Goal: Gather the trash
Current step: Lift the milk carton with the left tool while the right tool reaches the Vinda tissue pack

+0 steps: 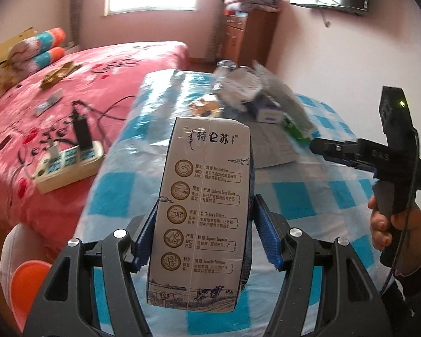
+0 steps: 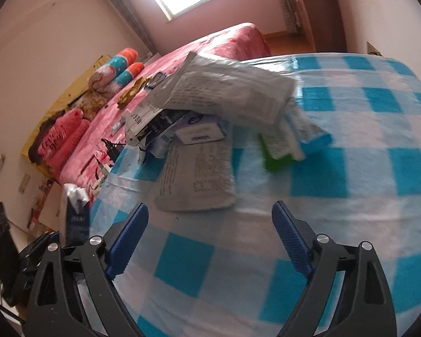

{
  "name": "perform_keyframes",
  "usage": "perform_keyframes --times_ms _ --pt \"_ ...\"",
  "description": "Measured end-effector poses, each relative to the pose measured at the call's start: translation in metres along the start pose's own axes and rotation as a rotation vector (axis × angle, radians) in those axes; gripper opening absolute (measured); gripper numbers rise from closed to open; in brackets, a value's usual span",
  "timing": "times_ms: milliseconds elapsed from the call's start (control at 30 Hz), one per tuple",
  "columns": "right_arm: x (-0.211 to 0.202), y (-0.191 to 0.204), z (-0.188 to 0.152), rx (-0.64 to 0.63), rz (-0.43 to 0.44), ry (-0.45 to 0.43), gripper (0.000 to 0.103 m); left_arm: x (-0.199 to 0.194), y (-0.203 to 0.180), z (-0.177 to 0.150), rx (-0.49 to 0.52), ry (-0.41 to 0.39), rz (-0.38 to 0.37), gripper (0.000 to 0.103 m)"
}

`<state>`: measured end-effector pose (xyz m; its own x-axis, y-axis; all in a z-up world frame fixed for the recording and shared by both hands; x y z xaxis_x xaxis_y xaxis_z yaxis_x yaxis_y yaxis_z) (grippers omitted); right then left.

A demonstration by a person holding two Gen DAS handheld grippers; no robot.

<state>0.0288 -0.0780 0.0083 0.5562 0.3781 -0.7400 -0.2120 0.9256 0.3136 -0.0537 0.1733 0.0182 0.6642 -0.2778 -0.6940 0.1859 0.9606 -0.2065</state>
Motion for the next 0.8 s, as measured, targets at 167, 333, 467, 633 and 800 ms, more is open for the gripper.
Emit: perform_keyframes --times_ms 167,333,467,633,800 --pt "0.025 0.015 0.013 -0.017 0.001 0.017 0.091 -0.004 0.016 -0.009 -0.037 -0.005 0.036 0.065" --pt "0.048 0.027 0.022 -0.055 -0.032 0.030 0.091 -0.003 0.023 -0.016 -0.048 0.004 0.056 0.065" --pt "0.061 0.034 0.028 -0.101 -0.097 0.032 0.094 -0.003 0.027 -0.018 -0.066 0.002 0.057 0.065" --pt "0.070 0.039 0.030 -0.152 -0.160 0.031 0.094 -0.001 0.033 -0.019 -0.092 0.002 0.057 0.064" --pt "0.072 0.051 0.020 -0.247 -0.235 0.013 0.084 -0.002 0.036 -0.021 -0.110 -0.006 0.051 0.064"
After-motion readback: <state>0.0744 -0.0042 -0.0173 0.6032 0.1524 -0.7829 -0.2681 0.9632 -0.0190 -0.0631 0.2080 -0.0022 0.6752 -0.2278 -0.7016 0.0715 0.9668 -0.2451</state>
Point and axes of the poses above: each gripper's, at about its wrist camera, not at the fingertips, and x roughly the way its jaws point, y to its left, z to its top, the point moved 5 cm from there along x, roughly the way its jaws point, and after that the axes turned 7 degrees about -z, right-handed, at the moved point
